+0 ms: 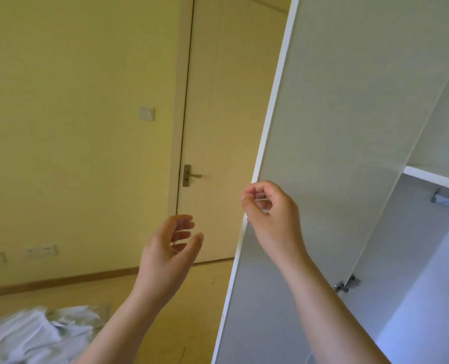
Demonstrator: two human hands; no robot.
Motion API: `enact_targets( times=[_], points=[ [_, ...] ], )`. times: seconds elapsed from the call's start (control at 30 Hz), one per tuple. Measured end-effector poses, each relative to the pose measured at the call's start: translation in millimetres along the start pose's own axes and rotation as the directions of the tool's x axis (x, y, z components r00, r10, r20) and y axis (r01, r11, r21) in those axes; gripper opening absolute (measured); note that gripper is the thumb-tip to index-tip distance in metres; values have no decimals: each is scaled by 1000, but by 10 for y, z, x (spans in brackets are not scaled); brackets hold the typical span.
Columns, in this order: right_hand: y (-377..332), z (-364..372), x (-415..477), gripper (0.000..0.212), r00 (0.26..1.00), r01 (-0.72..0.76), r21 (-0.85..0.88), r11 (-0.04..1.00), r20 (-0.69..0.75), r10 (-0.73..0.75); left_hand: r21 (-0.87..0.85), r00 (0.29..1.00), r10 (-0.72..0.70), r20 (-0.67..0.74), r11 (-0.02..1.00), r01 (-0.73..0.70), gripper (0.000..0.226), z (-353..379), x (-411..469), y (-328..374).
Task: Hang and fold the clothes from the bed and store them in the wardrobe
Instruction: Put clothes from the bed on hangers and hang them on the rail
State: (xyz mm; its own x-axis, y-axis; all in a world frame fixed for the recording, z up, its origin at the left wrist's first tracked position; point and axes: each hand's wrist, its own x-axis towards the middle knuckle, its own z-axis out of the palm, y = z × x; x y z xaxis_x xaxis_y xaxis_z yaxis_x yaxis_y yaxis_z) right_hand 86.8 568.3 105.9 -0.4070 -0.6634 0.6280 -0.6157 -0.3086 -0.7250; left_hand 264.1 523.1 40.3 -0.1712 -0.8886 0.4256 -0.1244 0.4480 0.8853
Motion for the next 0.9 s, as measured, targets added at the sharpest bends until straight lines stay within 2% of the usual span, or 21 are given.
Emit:
enact_targets(
  times=[0.13, 0.23, 0.37, 0.57, 0.67, 0.9],
  points=[
    [28, 318, -208, 12, 993, -76, 111, 991, 103, 65, -23, 998, -3, -66, 1000, 1, 24, -187, -26, -61],
    [72, 663, -277, 10, 983, -126, 137, 982, 147, 106, -60, 996, -18, -83, 998, 13, 23, -411, 20, -184],
    [149, 1282, -305, 8, 968, -163, 148, 975, 217, 129, -55, 982, -43, -184, 998, 33, 22, -836, 188, -512],
    [203, 2384, -330, 8, 901, -254, 160, 954, 397, 173, 2, 946, -148, -289, 988, 155, 23, -1519, 370, -1146],
    [249, 2883, -398, 6, 848, -292, 165, 942, 500, 176, 7, 907, -221, -360, 971, 239, 22, -1804, 369, -1481],
    [436, 3829, -393, 7, 671, -343, 143, 928, 729, 136, 56, 801, -348, -487, 903, 427, 23, -2226, 361, -2129]
  ],
)
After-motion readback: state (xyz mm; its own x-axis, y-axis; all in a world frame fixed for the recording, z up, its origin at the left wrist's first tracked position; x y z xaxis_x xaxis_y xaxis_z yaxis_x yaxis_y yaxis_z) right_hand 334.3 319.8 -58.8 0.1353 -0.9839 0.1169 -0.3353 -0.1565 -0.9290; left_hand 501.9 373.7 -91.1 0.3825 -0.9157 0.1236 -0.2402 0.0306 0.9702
